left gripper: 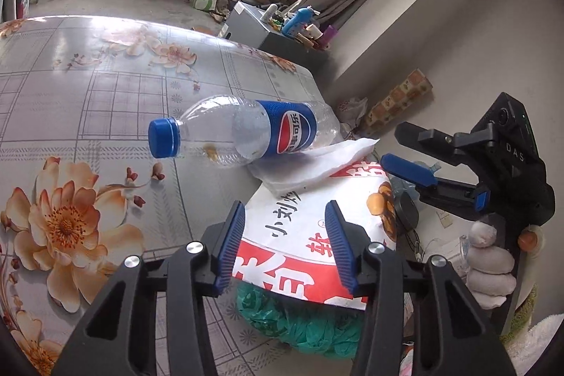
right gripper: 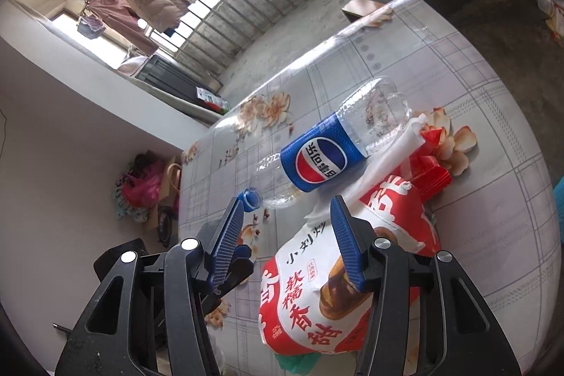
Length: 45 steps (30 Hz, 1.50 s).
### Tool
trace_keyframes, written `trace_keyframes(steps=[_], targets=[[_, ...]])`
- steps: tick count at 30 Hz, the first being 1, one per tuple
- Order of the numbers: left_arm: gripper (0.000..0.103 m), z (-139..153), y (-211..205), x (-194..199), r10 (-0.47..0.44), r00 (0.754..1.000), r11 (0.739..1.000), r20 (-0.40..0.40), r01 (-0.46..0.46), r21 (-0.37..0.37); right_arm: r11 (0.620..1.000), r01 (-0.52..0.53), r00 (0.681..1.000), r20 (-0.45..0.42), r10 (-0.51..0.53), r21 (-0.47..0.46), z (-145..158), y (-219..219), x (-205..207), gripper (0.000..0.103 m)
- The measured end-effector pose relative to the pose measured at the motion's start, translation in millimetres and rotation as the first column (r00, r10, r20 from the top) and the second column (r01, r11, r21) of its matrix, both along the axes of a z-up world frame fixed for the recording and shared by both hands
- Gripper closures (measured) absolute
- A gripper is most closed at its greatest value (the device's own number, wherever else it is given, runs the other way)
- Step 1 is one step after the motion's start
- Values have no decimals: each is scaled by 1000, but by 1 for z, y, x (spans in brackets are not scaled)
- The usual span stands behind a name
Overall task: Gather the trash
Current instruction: 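Lower the open left gripper around the green plastic bag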
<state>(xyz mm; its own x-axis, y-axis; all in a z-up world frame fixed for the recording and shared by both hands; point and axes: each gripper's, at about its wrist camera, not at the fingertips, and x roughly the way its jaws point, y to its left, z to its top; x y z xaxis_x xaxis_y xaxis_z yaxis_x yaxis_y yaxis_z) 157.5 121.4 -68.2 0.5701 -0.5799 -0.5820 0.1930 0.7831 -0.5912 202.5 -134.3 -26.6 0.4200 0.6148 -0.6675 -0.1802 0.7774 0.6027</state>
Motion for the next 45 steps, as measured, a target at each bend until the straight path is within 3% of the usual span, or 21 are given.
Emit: trace_keyframes(steps=[6, 18, 28, 39, 45], targets=[[58, -16, -20, -6, -64, 996, 998, -61, 64, -6, 999, 21, 999, -29, -22, -44, -13, -7, -4, 64], [58, -14, -50, -13, -135, 988, 991, -72, 133, -27, 998, 41, 999, -25, -42, -51, -9, -11, -6, 63], [58, -4, -34, -13, -85, 996, 996, -23, 84, -28, 998, 55, 999, -1, -55, -35, 0, -19, -8, 61], [58, -1, -1, -23, -20, 1000, 1000, -21, 20, -10, 999, 28, 999, 46, -27, -27, 8, -25, -22, 61], [55, 0, 16, -45, 10, 1000, 1000, -27, -9, 23, 998, -55, 995, 80, 56, -9, 11, -27, -44, 60]])
